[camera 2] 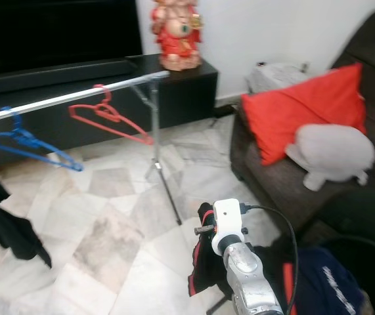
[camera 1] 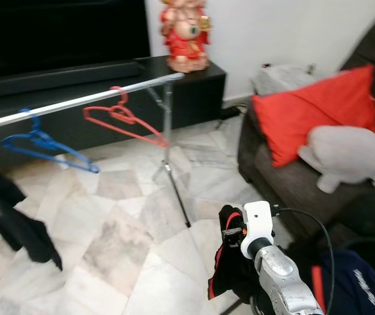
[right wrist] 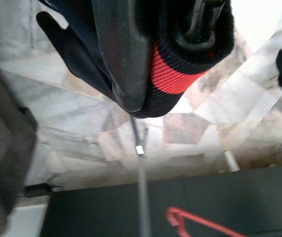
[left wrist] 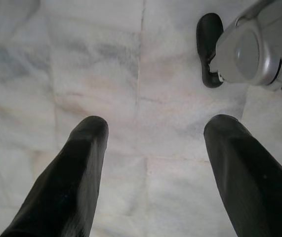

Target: Hang hanger

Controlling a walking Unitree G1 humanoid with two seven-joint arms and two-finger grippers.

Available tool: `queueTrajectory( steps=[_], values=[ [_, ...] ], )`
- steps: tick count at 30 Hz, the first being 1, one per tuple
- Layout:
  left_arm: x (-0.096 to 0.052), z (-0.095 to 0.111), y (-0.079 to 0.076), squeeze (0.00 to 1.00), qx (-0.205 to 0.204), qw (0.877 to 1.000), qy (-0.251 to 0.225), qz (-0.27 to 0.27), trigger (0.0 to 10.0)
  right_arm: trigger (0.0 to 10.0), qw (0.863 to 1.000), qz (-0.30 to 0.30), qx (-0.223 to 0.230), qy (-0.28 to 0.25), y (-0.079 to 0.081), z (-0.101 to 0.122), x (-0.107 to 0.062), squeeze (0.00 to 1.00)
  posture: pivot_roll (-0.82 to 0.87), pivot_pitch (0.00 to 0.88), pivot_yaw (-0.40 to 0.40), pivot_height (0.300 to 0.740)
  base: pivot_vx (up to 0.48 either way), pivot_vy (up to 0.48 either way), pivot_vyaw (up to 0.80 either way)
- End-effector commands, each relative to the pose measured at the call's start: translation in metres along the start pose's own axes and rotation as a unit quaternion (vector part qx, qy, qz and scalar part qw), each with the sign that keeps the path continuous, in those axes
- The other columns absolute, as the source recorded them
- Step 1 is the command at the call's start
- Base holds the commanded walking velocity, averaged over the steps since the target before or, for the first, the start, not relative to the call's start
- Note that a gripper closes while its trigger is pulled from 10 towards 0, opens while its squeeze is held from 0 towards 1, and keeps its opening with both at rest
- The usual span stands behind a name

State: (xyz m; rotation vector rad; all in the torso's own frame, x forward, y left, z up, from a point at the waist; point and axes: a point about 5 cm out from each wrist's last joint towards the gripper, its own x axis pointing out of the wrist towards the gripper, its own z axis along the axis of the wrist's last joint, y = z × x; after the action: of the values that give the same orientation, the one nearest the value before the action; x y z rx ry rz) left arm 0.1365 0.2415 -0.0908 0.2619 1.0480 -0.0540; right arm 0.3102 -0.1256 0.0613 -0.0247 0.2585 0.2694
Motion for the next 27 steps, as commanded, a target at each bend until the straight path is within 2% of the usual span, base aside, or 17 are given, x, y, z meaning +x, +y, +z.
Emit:
queueTrajectory(
  steps=[1, 11, 16, 21, 27],
  values=[
    [-0.001, -0.005, 0.000, 0.00, -0.001, 1.000, 0.010, -0.002, 10.0, 10.0, 1.000, 0.007, 0.001, -0.011, 0.004, 0.003, 0.002, 0.00, 0.01, 0.098, 0.012, 0.740, 0.000, 0.000, 0.80],
    [-0.001, -0.005, 0.000, 0.00, -0.002, 1.000, 0.010, -0.001, 10.0, 10.0, 1.000, 0.007, 0.004, -0.010, 0.003, 0.001, 0.004, 0.00, 0.01, 0.098, 0.011, 0.740, 0.000, 0.000, 0.80],
    [-0.001, -0.005, 0.000, 0.00, -0.001, 1.000, 0.010, -0.001, 10.0, 10.0, 0.999, -0.009, 0.033, 0.009, 0.000, -0.009, 0.005, 0.00, 0.01, 0.093, 0.014, 0.740, 0.000, 0.000, 0.00],
    [-0.001, -0.006, 0.000, 0.00, -0.003, 1.000, 0.010, 0.001, 10.0, 10.0, 0.999, -0.007, 0.038, 0.016, 0.000, -0.016, 0.005, 0.00, 0.02, 0.088, 0.008, 0.740, 0.000, 0.000, 0.00],
    [-0.001, -0.006, -0.001, 0.00, -0.005, 1.000, 0.010, 0.001, 10.0, 10.0, 0.999, 0.011, 0.030, -0.003, 0.001, -0.012, 0.006, 0.00, 0.02, 0.085, 0.000, 0.740, 0.000, 0.000, 0.00]
  ],
)
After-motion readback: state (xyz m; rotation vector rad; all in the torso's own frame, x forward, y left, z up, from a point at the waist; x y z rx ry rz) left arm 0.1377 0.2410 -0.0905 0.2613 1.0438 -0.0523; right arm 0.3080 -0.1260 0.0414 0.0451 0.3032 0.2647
